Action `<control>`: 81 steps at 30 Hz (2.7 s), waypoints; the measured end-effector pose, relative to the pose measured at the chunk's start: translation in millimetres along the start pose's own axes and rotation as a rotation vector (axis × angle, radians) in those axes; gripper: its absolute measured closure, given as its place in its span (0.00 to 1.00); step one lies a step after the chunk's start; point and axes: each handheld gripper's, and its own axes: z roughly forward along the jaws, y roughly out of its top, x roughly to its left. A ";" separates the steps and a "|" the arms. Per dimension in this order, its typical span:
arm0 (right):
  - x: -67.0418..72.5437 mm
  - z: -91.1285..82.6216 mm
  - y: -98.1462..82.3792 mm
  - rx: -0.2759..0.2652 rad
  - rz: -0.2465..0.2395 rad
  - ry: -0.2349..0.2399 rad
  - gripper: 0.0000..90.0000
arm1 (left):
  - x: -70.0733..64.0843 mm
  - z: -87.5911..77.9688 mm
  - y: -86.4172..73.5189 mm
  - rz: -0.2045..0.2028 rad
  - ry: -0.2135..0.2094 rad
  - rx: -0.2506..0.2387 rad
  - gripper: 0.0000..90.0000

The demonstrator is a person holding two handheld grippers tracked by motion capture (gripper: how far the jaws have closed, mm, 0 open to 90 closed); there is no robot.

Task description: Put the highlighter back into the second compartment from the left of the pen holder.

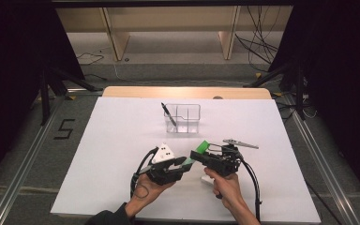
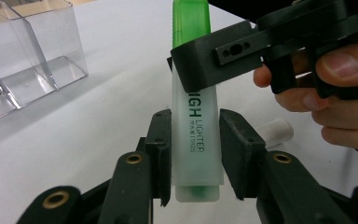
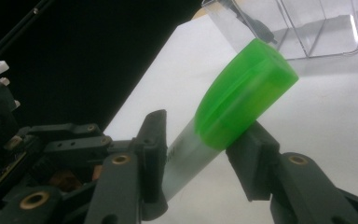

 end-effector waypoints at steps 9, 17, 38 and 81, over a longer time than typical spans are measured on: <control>-0.3 -0.9 0.5 -0.011 0.015 0.021 0.74 | -3.7 0.4 -1.7 0.006 -0.005 -0.008 0.73; 2.7 -4.8 2.2 -0.028 0.031 0.058 0.84 | -5.3 3.2 -6.5 0.028 -0.004 -0.050 0.73; 3.7 -16.4 12.7 -0.065 -0.101 -0.011 0.85 | 17.7 -11.6 -8.4 -0.062 -0.090 -0.066 0.23; 1.2 6.8 93.9 -0.107 -0.198 -0.141 0.84 | 66.4 -58.6 -44.8 -0.149 0.025 -0.070 0.20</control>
